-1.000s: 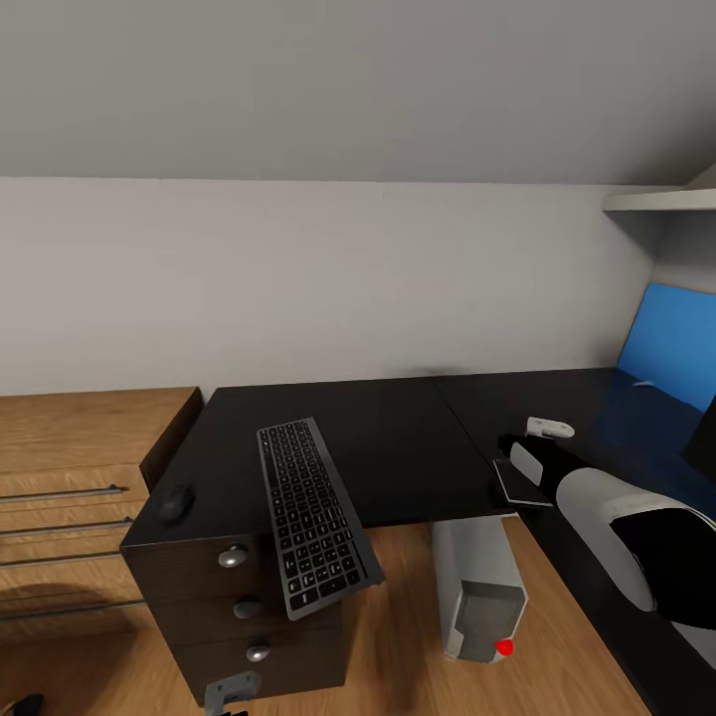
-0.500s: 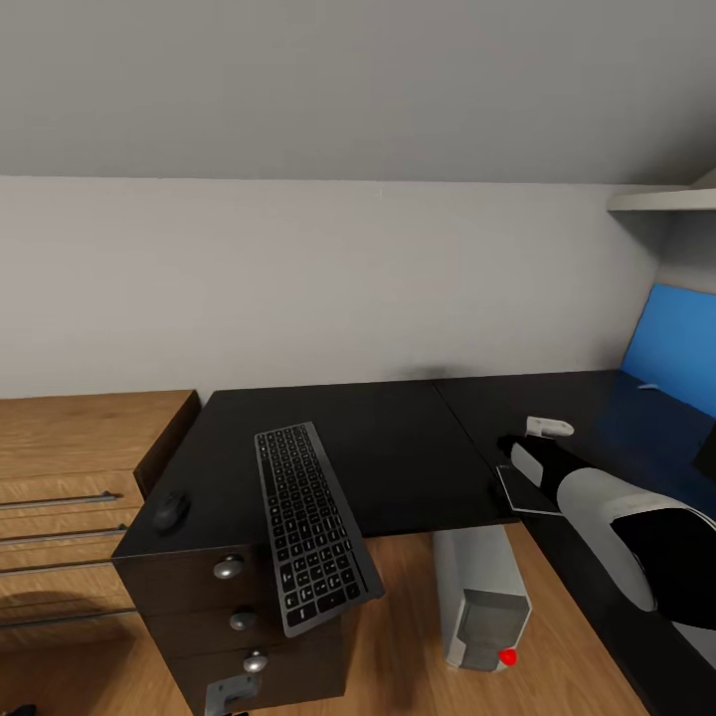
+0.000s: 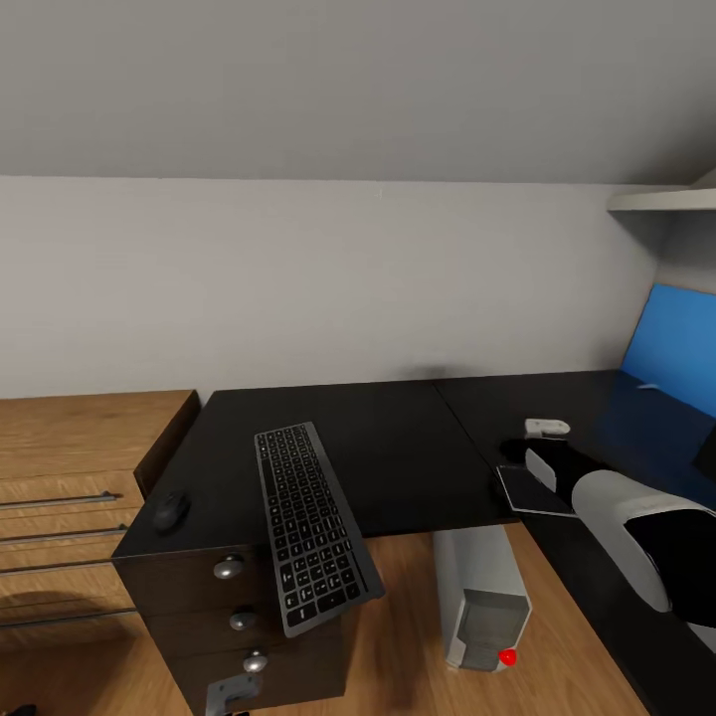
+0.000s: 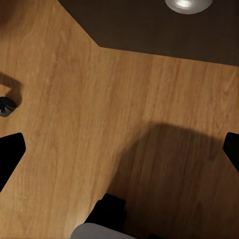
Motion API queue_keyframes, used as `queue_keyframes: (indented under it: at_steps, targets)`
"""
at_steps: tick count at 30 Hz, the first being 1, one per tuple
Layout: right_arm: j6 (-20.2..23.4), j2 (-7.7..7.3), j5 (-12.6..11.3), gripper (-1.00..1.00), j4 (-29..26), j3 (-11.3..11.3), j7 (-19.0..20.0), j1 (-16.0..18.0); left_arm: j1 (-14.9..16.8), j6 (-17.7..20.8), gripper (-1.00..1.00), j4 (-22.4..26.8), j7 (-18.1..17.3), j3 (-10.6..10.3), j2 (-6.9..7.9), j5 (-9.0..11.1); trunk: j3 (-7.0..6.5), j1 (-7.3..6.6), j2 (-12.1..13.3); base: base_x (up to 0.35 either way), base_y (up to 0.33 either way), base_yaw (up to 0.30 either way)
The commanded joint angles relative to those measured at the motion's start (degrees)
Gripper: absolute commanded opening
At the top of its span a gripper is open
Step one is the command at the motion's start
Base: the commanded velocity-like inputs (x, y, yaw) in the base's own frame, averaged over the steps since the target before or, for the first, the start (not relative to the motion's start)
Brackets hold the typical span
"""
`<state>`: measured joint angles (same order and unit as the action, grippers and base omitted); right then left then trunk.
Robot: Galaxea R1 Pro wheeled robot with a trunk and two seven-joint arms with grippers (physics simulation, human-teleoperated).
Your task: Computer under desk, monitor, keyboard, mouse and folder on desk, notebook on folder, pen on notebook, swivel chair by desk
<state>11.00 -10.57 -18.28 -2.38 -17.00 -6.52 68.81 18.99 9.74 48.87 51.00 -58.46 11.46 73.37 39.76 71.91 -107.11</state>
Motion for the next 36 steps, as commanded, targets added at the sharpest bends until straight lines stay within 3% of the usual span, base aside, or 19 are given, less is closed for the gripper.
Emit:
queue_keyframes:
  at_steps: [1,22,36]
  targets:
    - [0.65,-0.26,-0.50,1.00,-0.15,-0.47,0.20,0.01,0.08,0.28,1.00,0.13,0.33,-0.24,0.04,0.09,0.06,-0.01,-0.03,0.000,0.000,0.000]
    - [2.78,-1.20,-0.62,1.00,-0.26,-0.32,0.84,0.01,0.08,0.28,1.00,-0.09,0.34,-0.08,-1.00,0.28,3.83,4.61,-8.45,0.000,0.000,0.000]
    - [4.23,-1.21,-0.62,1.00,-0.26,-0.34,0.81,0.01,0.08,0.28,1.00,-0.38,0.33,-0.16,-1.00,0.37,3.83,4.61,-8.45,0.000,0.000,0.000]
